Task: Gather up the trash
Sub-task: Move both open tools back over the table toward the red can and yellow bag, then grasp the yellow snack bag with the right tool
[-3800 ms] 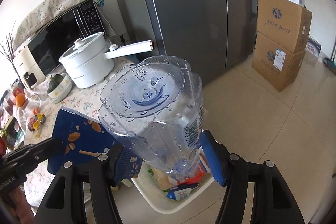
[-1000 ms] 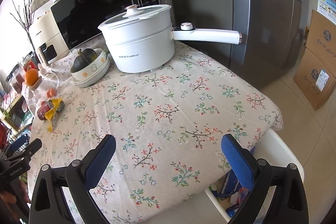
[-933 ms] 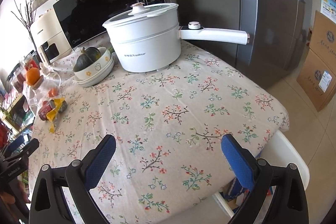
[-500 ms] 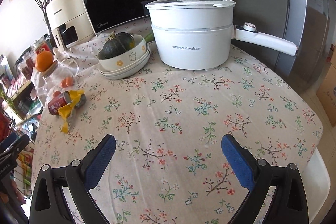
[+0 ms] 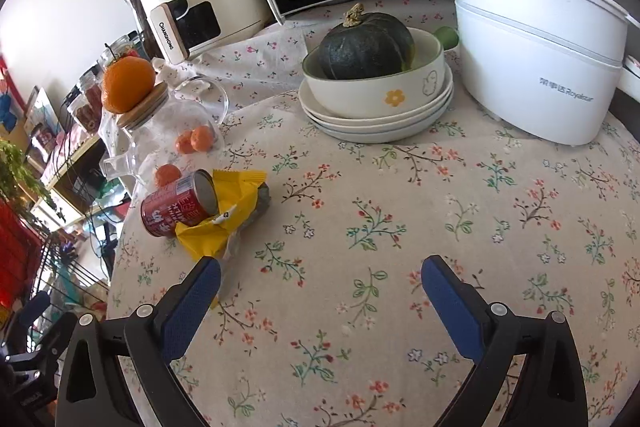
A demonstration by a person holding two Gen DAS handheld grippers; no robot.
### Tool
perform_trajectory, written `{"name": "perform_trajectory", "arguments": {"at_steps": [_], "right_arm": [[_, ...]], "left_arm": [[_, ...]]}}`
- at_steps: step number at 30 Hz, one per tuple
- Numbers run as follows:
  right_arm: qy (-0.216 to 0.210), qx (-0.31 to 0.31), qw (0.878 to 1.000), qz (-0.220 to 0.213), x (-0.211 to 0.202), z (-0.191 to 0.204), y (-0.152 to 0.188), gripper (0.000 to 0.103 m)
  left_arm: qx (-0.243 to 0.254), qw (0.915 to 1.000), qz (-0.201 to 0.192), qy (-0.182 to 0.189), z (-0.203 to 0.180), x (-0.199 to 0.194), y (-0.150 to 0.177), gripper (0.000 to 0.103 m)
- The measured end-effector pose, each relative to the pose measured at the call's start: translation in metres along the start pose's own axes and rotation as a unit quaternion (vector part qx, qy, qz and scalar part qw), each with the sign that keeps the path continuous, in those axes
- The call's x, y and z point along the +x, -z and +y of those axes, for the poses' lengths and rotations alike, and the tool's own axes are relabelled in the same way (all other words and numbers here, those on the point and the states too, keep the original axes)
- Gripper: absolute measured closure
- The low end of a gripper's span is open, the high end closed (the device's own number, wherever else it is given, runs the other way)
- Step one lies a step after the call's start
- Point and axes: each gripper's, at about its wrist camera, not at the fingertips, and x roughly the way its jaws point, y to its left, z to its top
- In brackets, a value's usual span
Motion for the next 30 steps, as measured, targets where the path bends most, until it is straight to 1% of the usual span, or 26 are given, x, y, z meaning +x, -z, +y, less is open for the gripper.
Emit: {"name": "perform_trajectory", "arguments": {"at_steps": [3,5,8,10,11,12,13,14,15,16,18,22,24,27,28,30], "right_arm": [[-0.018,0.005,1.000,0.004,0.018,0.012,-0.007,0.003],[-0.031,0.010,0.999,0.008,0.029,0.021,-0.012,0.005],[-0.038,0.011,0.999,0.014,0.046,0.032,-0.019,0.012],[-0.046,0.016,0.998,0.026,0.060,0.039,-0.022,0.025],[-0.051,0.019,0.998,0.033,0.067,0.040,-0.022,0.030],[-0.057,0.022,0.997,0.040,0.073,0.040,-0.022,0.039],[-0.062,0.026,0.997,0.049,0.079,0.040,-0.022,0.052],[-0.068,0.027,0.996,0.056,0.084,0.039,-0.022,0.061],[-0.073,0.028,0.995,0.062,0.087,0.037,-0.021,0.081],[-0.083,0.033,0.994,0.061,0.086,0.035,-0.020,0.087],[-0.098,0.039,0.993,0.058,0.081,0.028,-0.020,0.094],[-0.088,0.032,0.995,0.046,0.058,0.011,-0.020,0.096],[-0.081,0.030,0.995,0.045,0.043,-0.002,-0.019,0.097],[-0.070,0.012,0.997,0.042,0.020,-0.019,-0.017,0.096],[-0.069,0.007,0.997,0.037,0.012,-0.024,-0.017,0.097],[-0.069,0.002,0.997,0.030,-0.003,-0.035,-0.016,0.096]], "left_arm": [[-0.012,0.9999,0.005,-0.006,0.008,0.008,-0.005,0.001],[-0.025,0.9996,0.010,-0.001,0.013,0.014,-0.008,0.001],[-0.045,0.9987,0.019,0.011,0.018,0.023,-0.010,0.001],[-0.054,0.9981,0.025,0.018,0.019,0.028,-0.012,0.001],[-0.058,0.9977,0.026,0.021,0.019,0.030,-0.013,0.001],[-0.063,0.9974,0.027,0.024,0.019,0.033,-0.014,0.001],[-0.068,0.9969,0.028,0.028,0.018,0.034,-0.015,0.001],[-0.073,0.9964,0.029,0.032,0.017,0.036,-0.016,0.001],[-0.078,0.9959,0.029,0.036,0.015,0.037,-0.017,0.001],[-0.083,0.9953,0.029,0.040,0.013,0.039,-0.019,0.001],[-0.096,0.9936,0.030,0.051,0.008,0.044,-0.021,0.001],[-0.112,0.9915,0.033,0.058,-0.011,0.059,-0.023,0.001],[-0.111,0.9919,0.032,0.053,-0.024,0.070,-0.026,0.001],[-0.103,0.9928,0.028,0.055,-0.050,0.085,-0.034,0.001],[-0.097,0.9937,0.022,0.051,-0.058,0.088,-0.037,0.001],[-0.086,0.9957,0.014,0.032,-0.073,0.095,-0.043,0.001]]}}
